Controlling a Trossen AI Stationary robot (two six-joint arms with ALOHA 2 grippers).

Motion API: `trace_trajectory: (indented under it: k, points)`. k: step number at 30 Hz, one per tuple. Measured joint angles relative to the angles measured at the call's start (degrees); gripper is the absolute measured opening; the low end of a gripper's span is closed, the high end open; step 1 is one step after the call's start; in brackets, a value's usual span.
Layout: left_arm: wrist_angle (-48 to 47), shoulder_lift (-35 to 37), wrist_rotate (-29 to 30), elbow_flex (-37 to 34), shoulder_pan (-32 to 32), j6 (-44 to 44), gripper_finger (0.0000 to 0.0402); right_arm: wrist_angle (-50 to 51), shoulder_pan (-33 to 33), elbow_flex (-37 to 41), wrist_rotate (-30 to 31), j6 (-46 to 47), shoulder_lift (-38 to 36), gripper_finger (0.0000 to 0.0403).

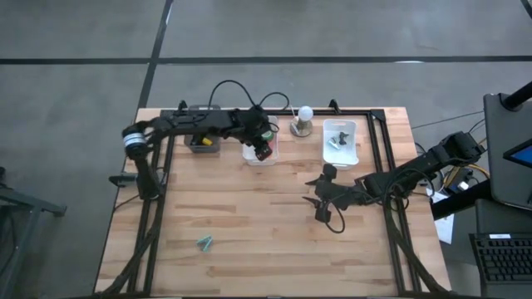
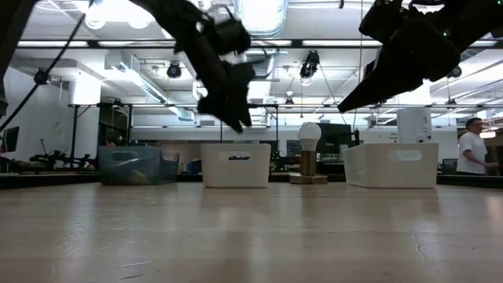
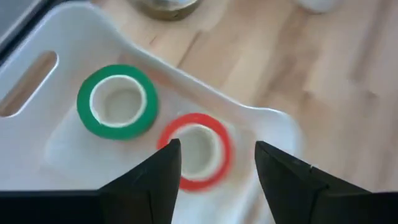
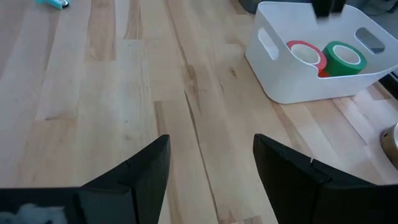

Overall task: Pick and place Stapler, Stapler remover, tape
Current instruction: Put the light blue staple remover into the right white bin

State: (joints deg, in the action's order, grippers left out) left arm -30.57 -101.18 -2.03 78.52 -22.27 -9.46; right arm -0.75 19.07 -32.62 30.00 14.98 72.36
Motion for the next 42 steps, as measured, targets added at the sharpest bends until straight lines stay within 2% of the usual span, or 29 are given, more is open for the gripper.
trace_trajectory:
  k: [5, 10, 15, 22, 25, 29, 33, 36, 42]
  points:
    - [-7.65, 7.65, 0.81, -0.02, 4.74, -0.50, 0.0206, 0.05, 0.03, 0.07, -0.02, 1.08, 0.00, 0.0226]
    - [-14.31, 15.00, 3.36, -1.99, 12.26, -2.64, 0.0206, 0.02, 0.04, 0.09, -0.28, 1.51, 0.00, 0.0226]
    - [-18.89, 21.11, 3.56, -6.36, 21.04, -10.01, 0.0206, -0.04, 0.04, 0.09, -0.33, 1.53, 0.00, 0.0226]
    - [-19.70, 27.48, 3.51, -14.69, 35.52, -19.30, 0.0206, -0.09, 0.04, 0.09, -0.46, 1.32, 0.00, 0.0226]
    - [-20.22, 28.79, 3.03, -18.37, 41.41, -22.09, 0.0206, -0.77, 0.02, 0.09, -0.45, 1.07, 0.00, 0.0226]
    - [-20.11, 29.10, 2.61, -22.93, 47.64, -40.11, 0.0206, -1.79, 0.00, 0.09, -0.44, 0.88, 0.00, 0.0226]
    - [-20.04, 28.23, -1.59, -27.11, 52.47, -50.90, 0.0202, -1.77, 0.00, 0.09, -0.44, 0.88, 0.00, 0.0226]
    - [-19.75, 28.14, -3.59, -29.77, 54.33, -56.39, 0.0200, -1.75, 0.00, 0.08, -0.44, 0.88, 0.00, 0.0226]
    - [-18.80, 28.10, -6.36, -33.67, 54.74, -61.68, 0.0197, -1.75, 0.04, 0.09, -0.44, 1.09, 0.00, 0.0226]
